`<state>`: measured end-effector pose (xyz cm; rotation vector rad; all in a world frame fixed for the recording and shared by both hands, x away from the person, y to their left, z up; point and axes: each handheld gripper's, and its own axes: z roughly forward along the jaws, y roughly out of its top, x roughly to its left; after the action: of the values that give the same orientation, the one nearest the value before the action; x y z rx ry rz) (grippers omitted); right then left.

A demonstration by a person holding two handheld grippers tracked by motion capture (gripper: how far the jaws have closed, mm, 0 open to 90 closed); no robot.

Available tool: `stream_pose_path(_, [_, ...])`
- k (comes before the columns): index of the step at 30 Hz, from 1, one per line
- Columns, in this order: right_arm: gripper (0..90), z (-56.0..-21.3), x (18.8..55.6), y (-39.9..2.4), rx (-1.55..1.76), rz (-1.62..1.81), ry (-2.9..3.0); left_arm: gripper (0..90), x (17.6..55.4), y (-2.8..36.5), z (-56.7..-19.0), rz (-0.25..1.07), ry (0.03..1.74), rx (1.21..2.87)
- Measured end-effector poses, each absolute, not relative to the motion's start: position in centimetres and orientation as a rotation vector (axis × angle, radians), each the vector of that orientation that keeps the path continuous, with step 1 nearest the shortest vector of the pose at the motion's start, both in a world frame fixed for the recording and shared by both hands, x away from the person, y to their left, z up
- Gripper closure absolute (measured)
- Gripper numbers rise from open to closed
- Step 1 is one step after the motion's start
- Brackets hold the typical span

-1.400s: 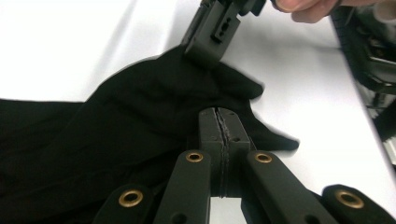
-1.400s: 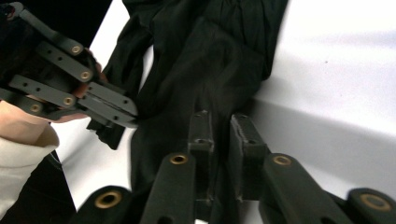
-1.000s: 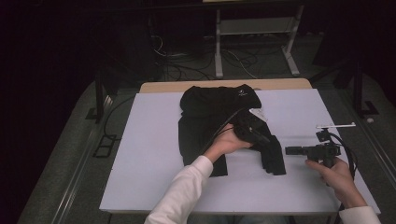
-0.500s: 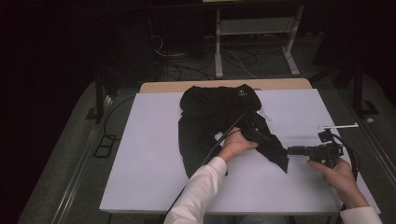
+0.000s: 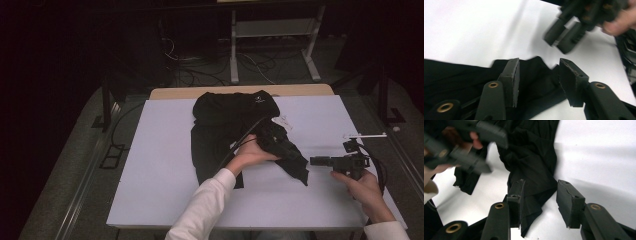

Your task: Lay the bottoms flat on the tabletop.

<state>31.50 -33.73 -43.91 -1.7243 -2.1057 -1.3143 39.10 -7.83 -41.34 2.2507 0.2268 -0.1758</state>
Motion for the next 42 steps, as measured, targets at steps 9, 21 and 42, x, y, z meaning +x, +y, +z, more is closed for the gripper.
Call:
stream_pose_path(9, [47.8,-44.0,31.6,-34.0,-1.741,-1.323,-2.098,49.3,38.2,-8.5,-43.9,-0.214,0.149,2.298])
stream_pose_path(21, [46.9,-44.1,31.6,-34.1,-1.748,-1.334,-2.098,65.0,37.2,-9.7,-45.4,-0.178,0.064,2.370])
stream_pose_path(42, [46.9,-44.1,31.3,-33.6,-1.733,-1.335,-2.081,84.7,35.3,-5.5,-42.8,-0.177,0.100,2.280])
